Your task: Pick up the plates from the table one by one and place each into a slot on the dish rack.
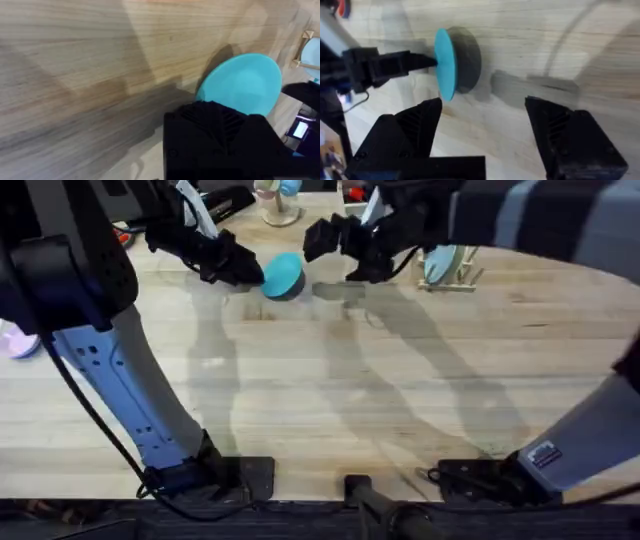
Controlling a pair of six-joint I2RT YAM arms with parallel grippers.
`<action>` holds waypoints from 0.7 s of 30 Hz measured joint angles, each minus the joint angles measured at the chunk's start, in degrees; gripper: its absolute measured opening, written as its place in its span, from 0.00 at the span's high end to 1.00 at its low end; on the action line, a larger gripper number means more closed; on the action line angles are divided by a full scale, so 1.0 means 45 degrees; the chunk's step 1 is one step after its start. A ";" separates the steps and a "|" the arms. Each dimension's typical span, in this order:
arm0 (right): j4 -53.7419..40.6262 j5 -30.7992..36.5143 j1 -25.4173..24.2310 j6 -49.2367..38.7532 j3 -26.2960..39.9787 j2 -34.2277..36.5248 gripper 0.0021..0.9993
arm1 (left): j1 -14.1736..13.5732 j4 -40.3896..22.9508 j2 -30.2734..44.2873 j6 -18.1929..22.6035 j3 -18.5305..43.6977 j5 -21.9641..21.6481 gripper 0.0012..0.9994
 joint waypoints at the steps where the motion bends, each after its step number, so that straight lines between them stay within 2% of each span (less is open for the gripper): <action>1: 0.0269 -0.0021 0.0058 0.0185 0.0000 0.0227 0.00 | 0.0000 0.0000 0.0000 0.0000 0.0000 0.0000 0.96; 8: 0.2199 -0.0036 0.0518 0.1113 0.0000 0.1243 0.00 | 0.0000 0.0000 0.0000 0.0000 -0.0004 0.0000 0.96; 21: 0.4178 -0.0035 0.1172 0.1863 0.0010 0.2174 0.00 | 0.0000 0.0000 0.0000 0.0000 0.0000 -0.0005 0.96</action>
